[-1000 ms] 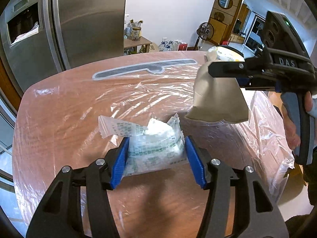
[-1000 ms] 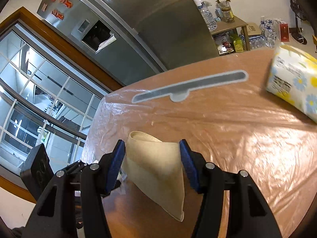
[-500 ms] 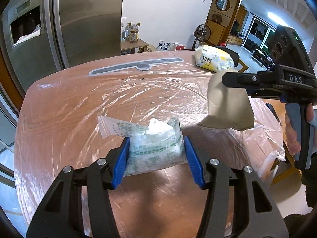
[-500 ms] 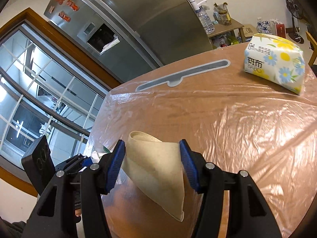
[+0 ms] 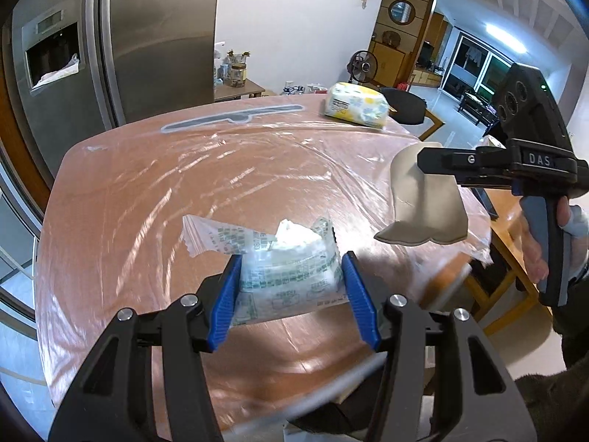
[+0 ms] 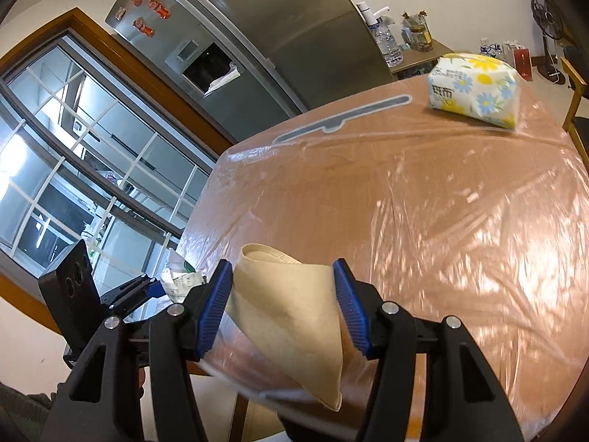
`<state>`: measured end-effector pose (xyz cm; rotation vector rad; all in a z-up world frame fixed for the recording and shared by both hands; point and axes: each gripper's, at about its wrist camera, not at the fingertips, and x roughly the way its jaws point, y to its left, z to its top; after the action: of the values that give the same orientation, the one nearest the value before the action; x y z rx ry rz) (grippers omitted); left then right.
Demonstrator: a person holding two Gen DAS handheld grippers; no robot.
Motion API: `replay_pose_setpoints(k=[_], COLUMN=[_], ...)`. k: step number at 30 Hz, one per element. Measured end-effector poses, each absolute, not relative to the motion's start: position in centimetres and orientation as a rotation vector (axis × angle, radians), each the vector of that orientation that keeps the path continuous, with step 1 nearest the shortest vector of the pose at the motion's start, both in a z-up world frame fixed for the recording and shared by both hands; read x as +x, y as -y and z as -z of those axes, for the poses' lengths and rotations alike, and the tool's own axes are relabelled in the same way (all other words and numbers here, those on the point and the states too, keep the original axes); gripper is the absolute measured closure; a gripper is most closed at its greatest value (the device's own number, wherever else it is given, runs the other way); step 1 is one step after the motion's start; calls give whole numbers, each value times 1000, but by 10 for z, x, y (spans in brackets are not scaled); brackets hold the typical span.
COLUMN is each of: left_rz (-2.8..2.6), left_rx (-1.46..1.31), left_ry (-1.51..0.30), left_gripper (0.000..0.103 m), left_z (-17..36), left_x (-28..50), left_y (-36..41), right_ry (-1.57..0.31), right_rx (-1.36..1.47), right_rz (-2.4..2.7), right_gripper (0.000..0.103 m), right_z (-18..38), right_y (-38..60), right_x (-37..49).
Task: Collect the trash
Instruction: 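Lift the wrapper and paper cone and carry them over the black bin, then open both tools to drop the wrapper and paper cone into the bin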
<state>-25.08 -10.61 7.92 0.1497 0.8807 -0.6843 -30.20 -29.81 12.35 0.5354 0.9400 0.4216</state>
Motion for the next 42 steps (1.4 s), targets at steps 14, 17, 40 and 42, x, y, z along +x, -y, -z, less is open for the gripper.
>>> replay_pose_setpoints(k=[14, 17, 40, 42], left_rz=[776, 797, 720, 715], left_rx=[216, 242, 338, 339], left_ry=[-929, -967, -1115, -1120], left_gripper=[48, 48, 36, 26], left_z=[-79, -66, 42, 42], left_x=[-333, -342, -341, -340], left_y=[112, 118, 137, 136], right_ry=[-1003, -1042, -1152, -1151], right_rx=[526, 503, 302, 289], right_rz=[-496, -499, -388, -381], right_gripper=[48, 48, 24, 22], right_z=[-122, -110, -4, -3], right_y=[293, 287, 246, 244], right_x=[-392, -410, -418, -416])
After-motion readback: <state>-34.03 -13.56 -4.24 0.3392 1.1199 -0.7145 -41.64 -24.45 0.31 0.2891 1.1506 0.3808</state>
